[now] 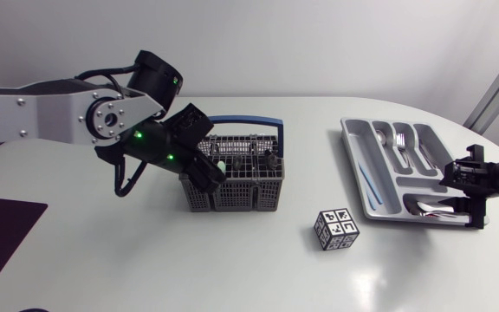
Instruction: Transfer all utensils from the basket to the drawer tray.
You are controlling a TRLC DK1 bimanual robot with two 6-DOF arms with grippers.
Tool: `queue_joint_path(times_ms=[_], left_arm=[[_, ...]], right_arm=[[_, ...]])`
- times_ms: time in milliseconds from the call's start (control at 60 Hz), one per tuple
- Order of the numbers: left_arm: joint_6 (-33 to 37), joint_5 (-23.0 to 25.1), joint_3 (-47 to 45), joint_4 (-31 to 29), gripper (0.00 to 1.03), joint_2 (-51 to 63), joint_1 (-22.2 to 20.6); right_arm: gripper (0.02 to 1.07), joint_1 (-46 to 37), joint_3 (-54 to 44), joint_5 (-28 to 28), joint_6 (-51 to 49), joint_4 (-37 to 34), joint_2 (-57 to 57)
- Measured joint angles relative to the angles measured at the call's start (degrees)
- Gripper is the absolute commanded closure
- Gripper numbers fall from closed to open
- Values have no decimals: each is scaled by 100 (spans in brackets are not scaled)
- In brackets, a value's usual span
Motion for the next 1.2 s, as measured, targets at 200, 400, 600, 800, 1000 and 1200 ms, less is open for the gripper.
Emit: queue_joint_path(times_ms=[200,400,600,800,1000,1200], left_arm=[[-601,15,236,-103,60,323,13],[-957,20,439,-116,63,367,55],[-1128,13,485,-116,70,490,55],[-1217,15,498,-116,84,621,55],[-1349,17,529,-107,100,623,48],[-1488,22,533,-107,100,621,48]], right_arm=[[34,516,0,-120,1154,-581,-474],[34,1244,-39,-269,2286,-973,-1128],[34,1958,-286,-275,3034,-1019,-1882],[34,2793,-689,-269,3698,-1069,-2500],[34,3952,-1064,55,4413,-1082,-3064],[34,4485,-1132,208,4837,-1093,-3185]])
